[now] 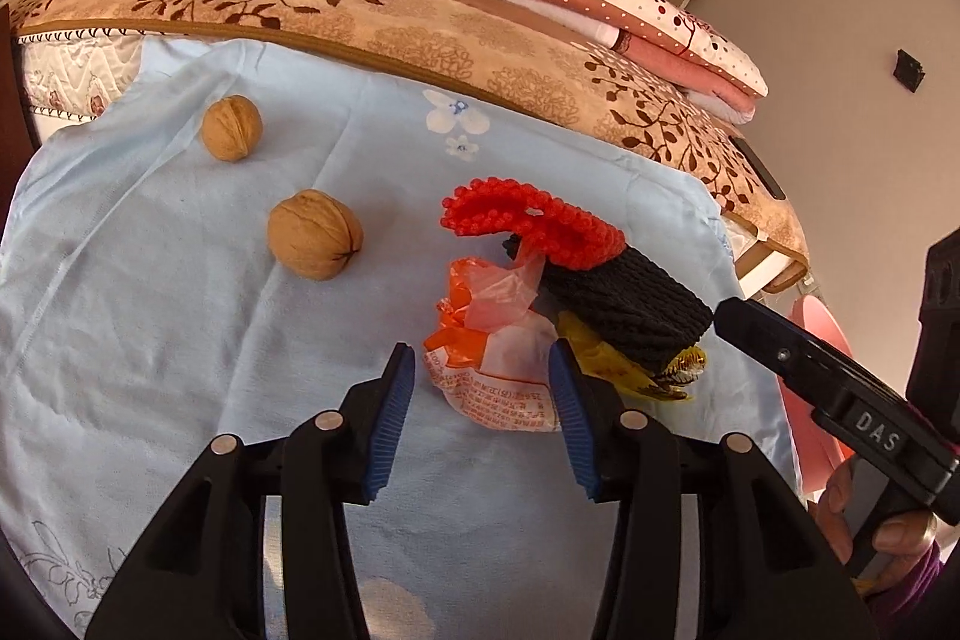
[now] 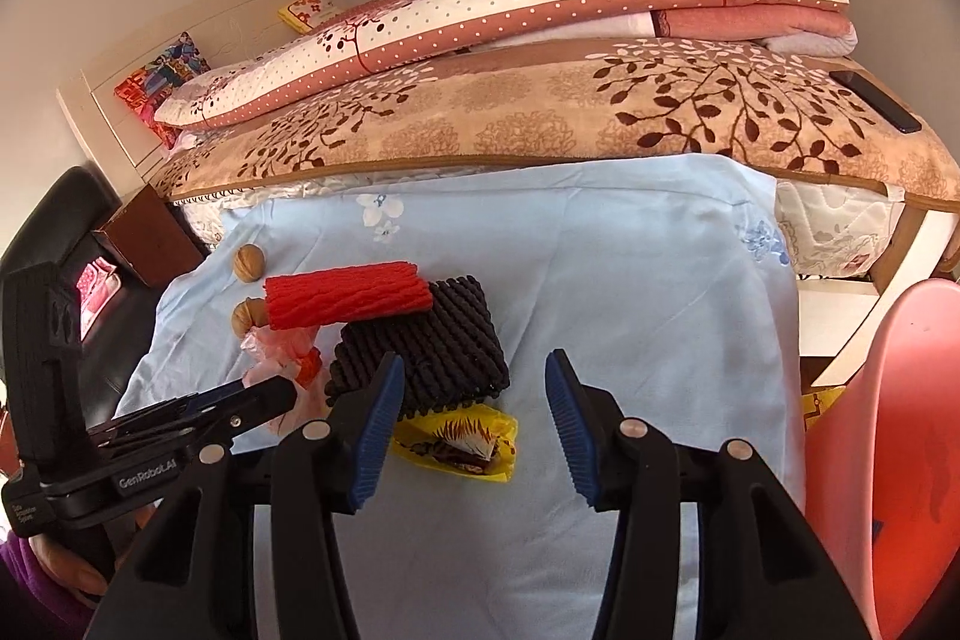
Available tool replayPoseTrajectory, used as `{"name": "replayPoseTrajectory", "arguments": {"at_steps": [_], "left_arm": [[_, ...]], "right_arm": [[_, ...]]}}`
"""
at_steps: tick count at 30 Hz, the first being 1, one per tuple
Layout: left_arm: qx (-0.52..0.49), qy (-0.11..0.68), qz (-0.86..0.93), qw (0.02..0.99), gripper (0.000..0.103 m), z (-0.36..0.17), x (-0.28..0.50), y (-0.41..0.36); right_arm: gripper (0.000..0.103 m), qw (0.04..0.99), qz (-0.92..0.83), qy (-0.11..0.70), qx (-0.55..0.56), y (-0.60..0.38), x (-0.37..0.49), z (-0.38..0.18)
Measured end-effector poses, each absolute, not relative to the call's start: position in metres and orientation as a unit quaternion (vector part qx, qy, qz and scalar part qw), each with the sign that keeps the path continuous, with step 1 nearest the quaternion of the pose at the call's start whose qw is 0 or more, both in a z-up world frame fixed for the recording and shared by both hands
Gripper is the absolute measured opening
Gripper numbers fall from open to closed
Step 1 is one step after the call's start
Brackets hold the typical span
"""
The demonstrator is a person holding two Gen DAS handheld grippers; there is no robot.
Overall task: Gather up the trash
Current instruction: 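Grasp the clear orange-printed plastic bag with the left tool while the right tool grasps the black foam net, then carry the plastic bag and black net over the pink bucket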
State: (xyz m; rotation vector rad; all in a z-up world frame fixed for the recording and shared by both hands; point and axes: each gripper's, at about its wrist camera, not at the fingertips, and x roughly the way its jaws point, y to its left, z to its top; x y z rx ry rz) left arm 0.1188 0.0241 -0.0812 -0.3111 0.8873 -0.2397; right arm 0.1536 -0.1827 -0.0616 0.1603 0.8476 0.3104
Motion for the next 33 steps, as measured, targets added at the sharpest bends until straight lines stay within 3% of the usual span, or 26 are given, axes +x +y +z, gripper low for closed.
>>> {"name": "replayPoseTrajectory", "arguments": {"at_steps": [4, 9, 10, 11, 12, 14, 33], "left_arm": [[-0.156, 0.420, -0.117, 0.886, 0.032, -0.080, 0.116, 0.027], [-0.155, 0.419, -0.117, 0.887, 0.032, -0.079, 0.110, 0.029], [-0.154, 0.419, -0.117, 0.887, 0.032, -0.078, 0.108, 0.029], [-0.153, 0.419, -0.117, 0.888, 0.032, -0.077, 0.106, 0.029], [-0.153, 0.418, -0.117, 0.888, 0.032, -0.077, 0.105, 0.029], [-0.154, 0.416, -0.116, 0.889, 0.032, -0.074, 0.101, 0.030], [-0.124, 0.373, -0.134, 0.910, 0.032, -0.025, 0.051, 0.008]], "right_arm": [[0.048, 0.884, 0.150, 0.430, 0.105, -0.188, 0.169, -0.073], [0.046, 0.863, 0.166, 0.456, 0.141, -0.191, 0.184, -0.085], [0.042, 0.860, 0.169, 0.459, 0.148, -0.191, 0.185, -0.086], [0.028, 0.857, 0.173, 0.461, 0.152, -0.190, 0.185, -0.086], [0.021, 0.857, 0.175, 0.461, 0.153, -0.189, 0.184, -0.086], [0.011, 0.862, 0.176, 0.453, 0.148, -0.188, 0.179, -0.081], [0.010, 0.912, 0.130, 0.359, 0.149, -0.242, 0.067, -0.011]]}}
